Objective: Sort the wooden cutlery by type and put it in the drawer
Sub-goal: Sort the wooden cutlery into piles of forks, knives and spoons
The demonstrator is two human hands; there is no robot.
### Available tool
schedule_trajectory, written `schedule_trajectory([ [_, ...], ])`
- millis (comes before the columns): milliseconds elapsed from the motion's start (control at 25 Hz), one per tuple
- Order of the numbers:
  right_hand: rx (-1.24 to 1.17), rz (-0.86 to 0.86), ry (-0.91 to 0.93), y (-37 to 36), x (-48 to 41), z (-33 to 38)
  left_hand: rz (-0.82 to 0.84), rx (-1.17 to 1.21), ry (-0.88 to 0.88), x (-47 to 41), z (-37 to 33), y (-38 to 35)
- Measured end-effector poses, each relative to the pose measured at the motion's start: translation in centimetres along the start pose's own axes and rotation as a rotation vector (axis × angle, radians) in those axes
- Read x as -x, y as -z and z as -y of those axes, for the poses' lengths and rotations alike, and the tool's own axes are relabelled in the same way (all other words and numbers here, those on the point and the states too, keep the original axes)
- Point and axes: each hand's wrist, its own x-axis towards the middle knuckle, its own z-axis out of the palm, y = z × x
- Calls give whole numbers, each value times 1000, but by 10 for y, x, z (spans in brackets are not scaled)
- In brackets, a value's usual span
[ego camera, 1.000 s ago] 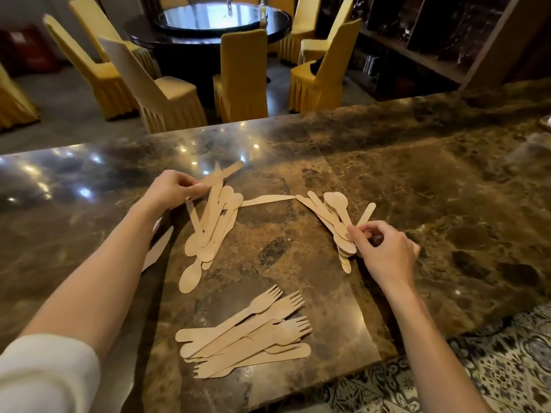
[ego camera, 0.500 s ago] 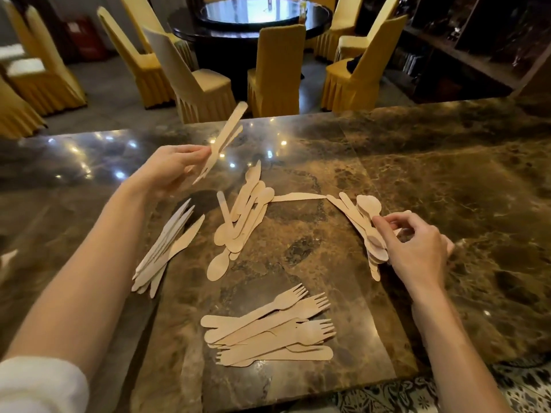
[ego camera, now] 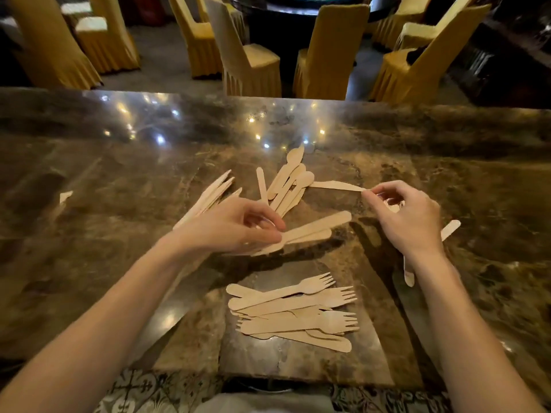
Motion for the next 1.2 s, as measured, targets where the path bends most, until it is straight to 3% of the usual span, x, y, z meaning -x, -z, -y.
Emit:
schedule_trajectory([
  [160,56,153,148,-25,-24,13,64,-52,-32,7,14,-42],
  [440,232,394,415,-86,-40,36,-142,-348,-130,11,26,-66],
  [600,391,564,609,-104,-39,40,-218,-383,-179,17,30,-72],
  [920,642,519,911,-95,-51,40,-358,-289,-169,24,39,-56],
  [1200,590,460,920,-90,-44,32,-600,-392,-26,3,52,-30],
])
